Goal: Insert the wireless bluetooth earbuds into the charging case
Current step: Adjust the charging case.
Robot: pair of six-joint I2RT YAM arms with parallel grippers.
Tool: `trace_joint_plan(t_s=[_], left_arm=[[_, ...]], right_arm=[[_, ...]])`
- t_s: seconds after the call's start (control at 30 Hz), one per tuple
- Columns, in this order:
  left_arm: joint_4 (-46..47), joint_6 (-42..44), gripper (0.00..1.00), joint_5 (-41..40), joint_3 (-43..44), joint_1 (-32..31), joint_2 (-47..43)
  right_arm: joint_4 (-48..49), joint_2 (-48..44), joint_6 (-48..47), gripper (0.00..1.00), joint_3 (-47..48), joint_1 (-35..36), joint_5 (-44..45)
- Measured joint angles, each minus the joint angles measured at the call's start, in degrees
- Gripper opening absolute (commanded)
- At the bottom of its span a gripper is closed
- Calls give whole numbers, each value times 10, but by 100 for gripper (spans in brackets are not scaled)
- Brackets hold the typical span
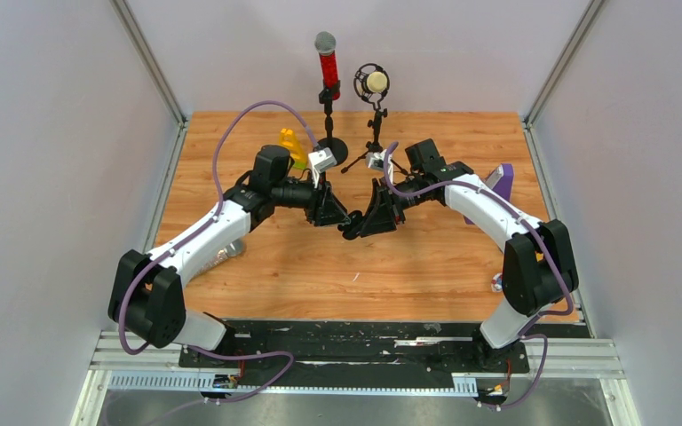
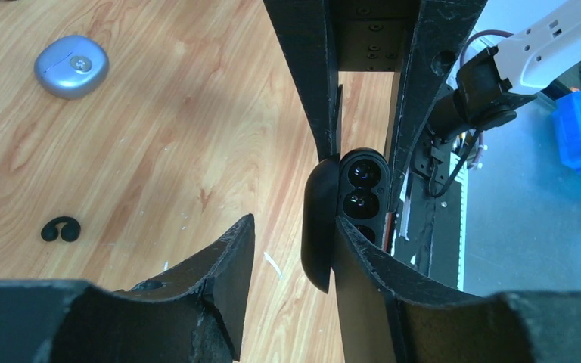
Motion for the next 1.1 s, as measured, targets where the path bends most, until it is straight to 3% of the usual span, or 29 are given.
trace_joint_plan(t_s=[0.23, 0.27, 0.33, 0.4, 0.67, 0.83, 1.1], left_arm=[[0, 0, 39, 4, 0, 0, 0], [0, 0, 40, 5, 0, 0, 0], [0, 0, 53, 8, 0, 0, 0], [0, 2, 56, 10, 0, 0, 0], [0, 1, 45, 15, 0, -1, 0], [0, 2, 52, 15, 0, -3, 0], [0, 2, 46, 15, 0, -4, 0]], right_arm=[[0, 0, 0, 9, 0, 0, 0], [0, 0, 0, 9, 0, 0, 0], [0, 0, 0, 9, 0, 0, 0], [0, 0, 0, 9, 0, 0, -1], [0, 0, 0, 10, 0, 0, -4], [0, 0, 0, 9, 0, 0, -5], [0, 0, 0, 10, 0, 0, -5]])
